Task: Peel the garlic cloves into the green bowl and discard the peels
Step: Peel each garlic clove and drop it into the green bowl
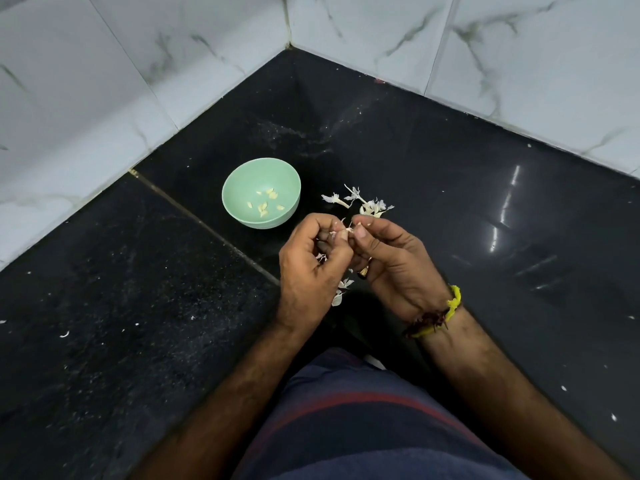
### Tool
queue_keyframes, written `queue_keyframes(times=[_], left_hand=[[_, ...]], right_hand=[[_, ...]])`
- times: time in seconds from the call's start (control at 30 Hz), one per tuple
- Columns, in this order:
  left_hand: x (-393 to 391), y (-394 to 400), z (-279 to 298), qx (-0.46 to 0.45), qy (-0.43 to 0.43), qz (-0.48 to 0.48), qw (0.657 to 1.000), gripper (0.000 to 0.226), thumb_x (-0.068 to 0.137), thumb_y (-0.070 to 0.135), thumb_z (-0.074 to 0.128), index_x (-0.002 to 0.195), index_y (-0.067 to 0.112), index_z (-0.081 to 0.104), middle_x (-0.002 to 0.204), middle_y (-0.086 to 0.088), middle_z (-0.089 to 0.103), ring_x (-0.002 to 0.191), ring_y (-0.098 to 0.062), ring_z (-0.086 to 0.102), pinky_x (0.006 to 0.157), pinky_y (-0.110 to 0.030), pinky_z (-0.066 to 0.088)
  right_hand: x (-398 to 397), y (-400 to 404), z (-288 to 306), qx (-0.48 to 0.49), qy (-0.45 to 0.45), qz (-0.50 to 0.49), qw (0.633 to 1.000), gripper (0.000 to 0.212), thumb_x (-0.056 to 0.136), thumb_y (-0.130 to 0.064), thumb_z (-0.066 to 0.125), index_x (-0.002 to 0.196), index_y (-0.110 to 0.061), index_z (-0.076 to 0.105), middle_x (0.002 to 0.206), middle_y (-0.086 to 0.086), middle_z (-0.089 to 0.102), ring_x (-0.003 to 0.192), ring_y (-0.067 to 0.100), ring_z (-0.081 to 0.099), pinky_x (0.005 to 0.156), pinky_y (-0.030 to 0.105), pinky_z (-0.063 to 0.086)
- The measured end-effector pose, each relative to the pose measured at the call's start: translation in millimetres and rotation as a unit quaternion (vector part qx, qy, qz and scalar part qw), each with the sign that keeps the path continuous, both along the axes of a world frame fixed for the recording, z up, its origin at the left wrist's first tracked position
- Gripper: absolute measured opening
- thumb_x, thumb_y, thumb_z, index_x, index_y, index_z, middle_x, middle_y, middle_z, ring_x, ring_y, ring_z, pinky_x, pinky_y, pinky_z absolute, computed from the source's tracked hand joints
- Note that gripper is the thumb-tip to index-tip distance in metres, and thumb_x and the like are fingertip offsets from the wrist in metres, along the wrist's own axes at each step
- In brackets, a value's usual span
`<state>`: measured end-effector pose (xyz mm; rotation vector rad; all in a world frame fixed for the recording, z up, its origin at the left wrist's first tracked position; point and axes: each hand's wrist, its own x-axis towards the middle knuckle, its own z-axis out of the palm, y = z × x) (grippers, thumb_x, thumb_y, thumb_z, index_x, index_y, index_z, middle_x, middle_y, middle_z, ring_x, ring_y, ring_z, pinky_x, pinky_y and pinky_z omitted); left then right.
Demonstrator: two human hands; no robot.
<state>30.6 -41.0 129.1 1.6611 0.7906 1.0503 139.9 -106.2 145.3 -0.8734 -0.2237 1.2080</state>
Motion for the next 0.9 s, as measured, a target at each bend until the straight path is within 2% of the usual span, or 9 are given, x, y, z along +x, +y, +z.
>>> queue_keyframes(times=[0.13, 0.3, 0.4, 0.5, 0.6, 0.7, 0.77, 0.83, 0.9], left_hand=[[1, -4, 2, -0.045, -0.023, -0.001, 0.999, 0.007, 0.092, 0.02, 0.061, 0.09, 0.014, 0.063, 0.076, -0.001, 0.059, 0.071, -0.011, 0.057, 0.067, -0.032, 0.052], [0, -2, -2, -0.077, -0.021, -0.001, 0.997, 0.009, 0.092, 0.028, 0.06, 0.09, 0.021, 0.065, 0.081, -0.004, 0.066, 0.073, -0.015, 0.062, 0.068, -0.042, 0.055], [0, -1, 1, -0.082, -0.024, -0.003, 0.996, 0.018, 0.094, 0.03, 0.058, 0.088, 0.014, 0.065, 0.075, 0.001, 0.065, 0.067, -0.016, 0.058, 0.063, -0.041, 0.051], [-2, 1, 1, -0.079, -0.028, 0.008, 0.996, 0.026, 0.095, 0.029, 0.066, 0.083, 0.006, 0.065, 0.071, -0.006, 0.066, 0.064, -0.016, 0.06, 0.062, -0.036, 0.052], [0, 3, 1, -0.114, -0.047, 0.012, 0.992, 0.019, 0.088, 0.017, 0.077, 0.081, 0.006, 0.062, 0.077, -0.013, 0.069, 0.069, -0.017, 0.064, 0.065, -0.032, 0.056], [-1, 4, -1, -0.168, -0.087, -0.017, 0.982, 0.014, 0.088, 0.001, 0.074, 0.093, 0.009, 0.063, 0.077, 0.001, 0.069, 0.071, -0.009, 0.065, 0.068, -0.023, 0.056], [-3, 5, -2, -0.161, -0.077, -0.039, 0.983, 0.014, 0.091, 0.002, 0.071, 0.104, 0.006, 0.068, 0.082, 0.001, 0.073, 0.076, -0.012, 0.069, 0.074, -0.029, 0.058], [-5, 5, -2, -0.134, -0.055, -0.061, 0.988, 0.012, 0.092, 0.005, 0.072, 0.103, 0.003, 0.072, 0.088, -0.01, 0.076, 0.081, -0.025, 0.073, 0.081, -0.047, 0.061], [-5, 6, -5, -0.12, -0.039, -0.066, 0.99, 0.012, 0.09, 0.008, 0.074, 0.1, 0.002, 0.073, 0.088, -0.014, 0.076, 0.081, -0.033, 0.074, 0.081, -0.057, 0.06]], right_hand=[[4, -1, 1, 0.003, 0.021, -0.006, 1.0, 0.016, 0.078, -0.002, 0.064, 0.089, -0.006, 0.074, 0.08, 0.011, 0.071, 0.073, 0.016, 0.069, 0.072, 0.027, 0.059], [7, -3, 1, 0.002, 0.035, 0.01, 0.999, 0.015, 0.081, -0.003, 0.062, 0.094, -0.003, 0.07, 0.086, 0.014, 0.071, 0.077, 0.019, 0.068, 0.072, 0.027, 0.059], [8, -3, -1, 0.002, 0.028, 0.011, 1.0, 0.017, 0.082, -0.003, 0.063, 0.097, -0.001, 0.069, 0.087, 0.015, 0.071, 0.077, 0.019, 0.069, 0.073, 0.028, 0.059], [8, -4, -2, -0.002, -0.017, 0.006, 1.0, 0.018, 0.08, -0.003, 0.064, 0.097, 0.002, 0.068, 0.084, 0.016, 0.071, 0.074, 0.02, 0.069, 0.07, 0.028, 0.059], [7, -4, -3, -0.001, -0.05, 0.001, 0.999, 0.019, 0.078, -0.002, 0.066, 0.096, 0.003, 0.067, 0.082, 0.015, 0.071, 0.07, 0.019, 0.068, 0.07, 0.028, 0.059], [6, -5, -5, 0.0, -0.085, -0.012, 0.996, 0.019, 0.077, -0.001, 0.066, 0.096, 0.003, 0.066, 0.077, 0.014, 0.071, 0.067, 0.019, 0.068, 0.069, 0.028, 0.059], [5, -5, -6, -0.004, -0.133, -0.026, 0.991, 0.021, 0.077, -0.004, 0.068, 0.096, 0.004, 0.066, 0.075, 0.014, 0.071, 0.066, 0.02, 0.068, 0.068, 0.028, 0.059], [6, -5, -8, -0.012, -0.179, -0.04, 0.983, 0.023, 0.076, -0.007, 0.071, 0.096, 0.004, 0.067, 0.077, 0.015, 0.072, 0.066, 0.021, 0.067, 0.069, 0.029, 0.058], [6, -4, -9, -0.02, -0.203, -0.045, 0.978, 0.023, 0.076, -0.01, 0.072, 0.095, 0.002, 0.068, 0.08, 0.014, 0.073, 0.067, 0.021, 0.067, 0.068, 0.029, 0.058]])
